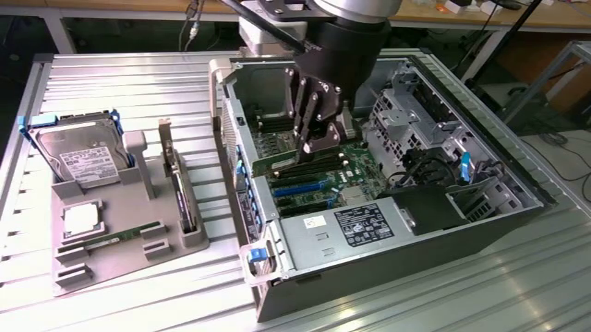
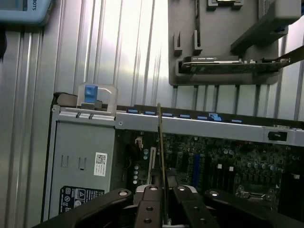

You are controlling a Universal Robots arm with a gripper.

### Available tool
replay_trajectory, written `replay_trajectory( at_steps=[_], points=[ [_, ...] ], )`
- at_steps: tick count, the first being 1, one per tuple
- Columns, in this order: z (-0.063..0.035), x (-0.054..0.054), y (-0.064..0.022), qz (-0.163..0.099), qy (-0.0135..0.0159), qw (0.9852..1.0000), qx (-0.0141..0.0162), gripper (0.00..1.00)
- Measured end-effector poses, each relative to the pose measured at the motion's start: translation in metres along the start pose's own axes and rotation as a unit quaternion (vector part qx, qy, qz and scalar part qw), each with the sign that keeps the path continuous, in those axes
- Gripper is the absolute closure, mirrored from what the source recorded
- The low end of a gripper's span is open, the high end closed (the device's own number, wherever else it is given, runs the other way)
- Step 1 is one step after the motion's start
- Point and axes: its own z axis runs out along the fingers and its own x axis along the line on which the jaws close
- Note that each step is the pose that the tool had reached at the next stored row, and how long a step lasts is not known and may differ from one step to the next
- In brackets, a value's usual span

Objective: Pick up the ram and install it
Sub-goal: 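Pick up the ram and move it above insertion slot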

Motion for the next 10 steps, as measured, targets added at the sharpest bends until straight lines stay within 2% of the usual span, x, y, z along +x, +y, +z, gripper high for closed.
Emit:
replay_trajectory(
  at_steps=[3,7,10],
  points=[
    [-0.001,0.0,-0.0146,0.0,0.0,1.0,0.0,0.86],
    [-0.0019,-0.004,-0.0272,0.0,0.0,1.0,0.0,0.86],
    [-0.0028,-0.005,-0.0406,0.0,0.0,1.0,0.0,0.86]
  ],
)
